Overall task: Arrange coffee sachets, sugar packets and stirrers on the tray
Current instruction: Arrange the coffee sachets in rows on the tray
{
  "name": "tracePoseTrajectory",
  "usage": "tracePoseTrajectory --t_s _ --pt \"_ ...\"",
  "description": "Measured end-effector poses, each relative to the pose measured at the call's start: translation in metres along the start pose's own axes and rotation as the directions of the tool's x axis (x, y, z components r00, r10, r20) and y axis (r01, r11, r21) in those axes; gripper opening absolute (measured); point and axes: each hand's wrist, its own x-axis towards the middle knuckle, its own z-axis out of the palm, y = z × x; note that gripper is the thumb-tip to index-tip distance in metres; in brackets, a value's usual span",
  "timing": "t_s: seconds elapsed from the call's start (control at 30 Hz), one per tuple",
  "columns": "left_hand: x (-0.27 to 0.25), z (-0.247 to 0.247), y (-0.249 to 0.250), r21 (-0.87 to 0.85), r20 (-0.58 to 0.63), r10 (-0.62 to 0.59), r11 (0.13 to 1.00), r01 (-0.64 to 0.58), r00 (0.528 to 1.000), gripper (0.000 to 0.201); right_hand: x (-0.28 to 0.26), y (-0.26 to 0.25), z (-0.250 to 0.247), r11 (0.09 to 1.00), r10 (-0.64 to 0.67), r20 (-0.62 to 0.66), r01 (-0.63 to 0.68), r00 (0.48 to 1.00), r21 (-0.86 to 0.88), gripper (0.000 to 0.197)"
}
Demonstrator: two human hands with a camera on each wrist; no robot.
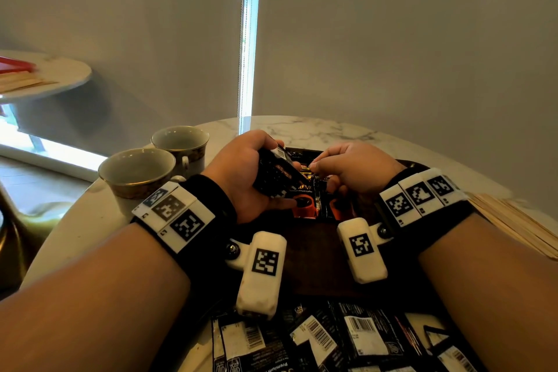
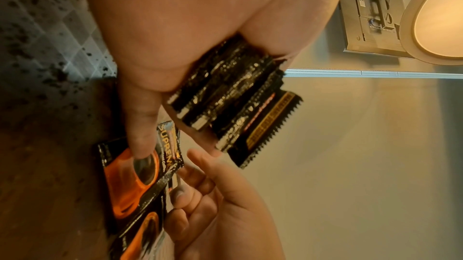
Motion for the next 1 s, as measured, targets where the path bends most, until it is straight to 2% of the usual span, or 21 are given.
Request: tracePoseTrajectory --t_s 0.2,0.3,0.4,0.5,0.57,0.77,0.87,1.0 --pt "-0.001 0.001 -0.001 0.013 -0.008 -0.001 1.000 0.001 1.000 0.041 0.000 -0.001 0.000 0.999 -0.023 -0.049 0.024 0.999 0.028 0.012" --pt "-0.001 0.000 0.000 0.012 -0.003 -0.008 1.000 0.008 1.000 0.042 0.000 -0.002 0.000 0.991 -0.045 -0.076 0.054 0.996 0.120 0.013" --pt "-0.002 0.000 0.000 0.006 0.005 -0.016 1.000 0.016 1.000 0.044 -0.003 -0.005 0.001 0.967 -0.023 0.035 0.013 0.999 0.256 0.011" --pt "-0.002 0.000 0.000 -0.029 0.024 -0.013 0.999 0.014 1.000 0.048 -0.007 -0.006 0.005 0.958 0.007 0.191 -0.062 0.982 0.281 0.016" --pt "0.000 -0.001 0.000 -0.037 0.031 -0.003 0.999 0.005 1.000 0.048 -0.007 -0.006 0.005 0.956 0.018 0.193 -0.073 0.981 0.284 0.021" --pt "0.000 -0.002 -0.001 -0.020 0.036 0.005 1.000 -0.005 0.999 0.049 -0.007 -0.009 0.000 0.938 0.005 0.116 -0.044 0.993 0.343 0.010" --pt "-0.002 0.000 0.000 -0.052 0.019 0.049 0.997 -0.048 0.999 0.042 -0.010 -0.012 -0.007 0.942 -0.081 0.123 0.035 0.989 0.333 0.012" --pt "-0.004 0.002 0.002 -0.124 -0.012 0.115 0.985 -0.116 0.993 0.042 -0.019 -0.016 -0.015 0.935 -0.295 0.219 0.234 0.930 0.265 0.045"
